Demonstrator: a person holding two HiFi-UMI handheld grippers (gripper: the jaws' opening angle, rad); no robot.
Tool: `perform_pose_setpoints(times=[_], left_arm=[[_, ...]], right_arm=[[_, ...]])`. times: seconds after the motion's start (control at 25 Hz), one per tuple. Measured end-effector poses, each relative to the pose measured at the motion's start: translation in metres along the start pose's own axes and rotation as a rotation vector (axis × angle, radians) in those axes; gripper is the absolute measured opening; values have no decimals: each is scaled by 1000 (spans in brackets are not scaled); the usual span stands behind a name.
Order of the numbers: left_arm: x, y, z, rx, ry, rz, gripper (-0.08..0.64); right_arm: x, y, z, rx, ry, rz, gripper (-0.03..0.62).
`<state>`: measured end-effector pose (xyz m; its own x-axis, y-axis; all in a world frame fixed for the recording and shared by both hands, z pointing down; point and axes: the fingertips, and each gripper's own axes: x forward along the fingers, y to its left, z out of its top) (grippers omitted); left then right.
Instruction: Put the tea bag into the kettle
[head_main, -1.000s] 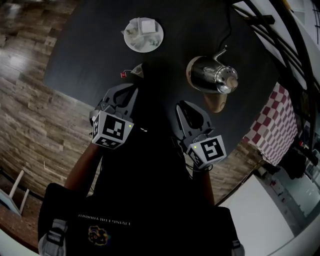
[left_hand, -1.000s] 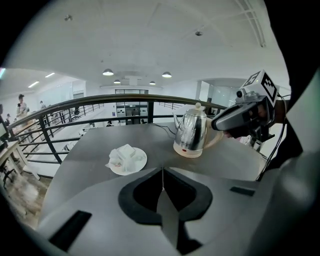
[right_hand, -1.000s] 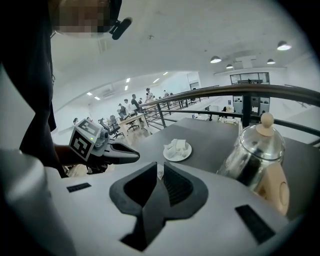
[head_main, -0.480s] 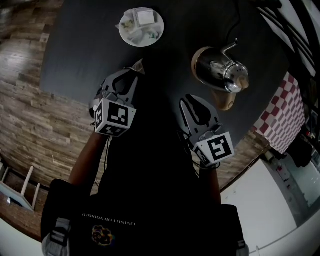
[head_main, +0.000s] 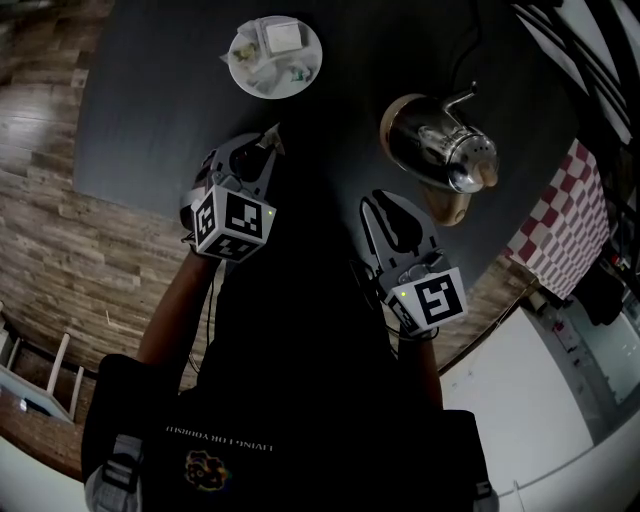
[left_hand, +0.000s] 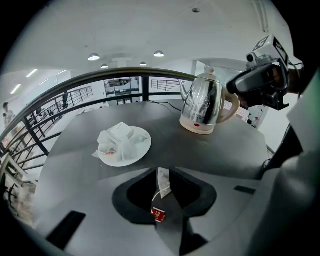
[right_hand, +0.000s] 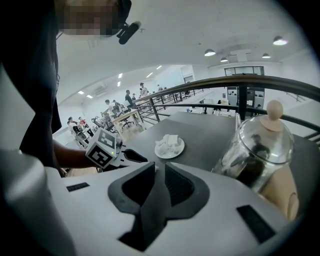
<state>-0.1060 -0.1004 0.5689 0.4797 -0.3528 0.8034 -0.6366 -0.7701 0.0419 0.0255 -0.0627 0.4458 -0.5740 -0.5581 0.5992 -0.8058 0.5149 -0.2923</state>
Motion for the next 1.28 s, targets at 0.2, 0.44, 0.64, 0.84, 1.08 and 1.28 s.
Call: perform_pose_setpoints(times=[0.2,0.44,0.64,0.84,1.08,1.28], left_arm=[[6,-1,-1,11,14,-13,81],[13,-3,-6,22,35,-29,83],[17,-8,-11,32,57,-44,84],[21,-9,-13,44,69,-38,84],[17,-8,-9,62,56,-9,6],[8,-10,-1,67,35,1,6]], right_arm=[[0,-5,1,6,3,-13,63],[1,-8,0,14,6,-21,63],[-3,-8,-1,4,5,-22,63],[-5,-8,1,13,5,-30,63],[-9,-8,2,-1,-3,-38,63],[-14,-5,5,-6,-17,-38,63]])
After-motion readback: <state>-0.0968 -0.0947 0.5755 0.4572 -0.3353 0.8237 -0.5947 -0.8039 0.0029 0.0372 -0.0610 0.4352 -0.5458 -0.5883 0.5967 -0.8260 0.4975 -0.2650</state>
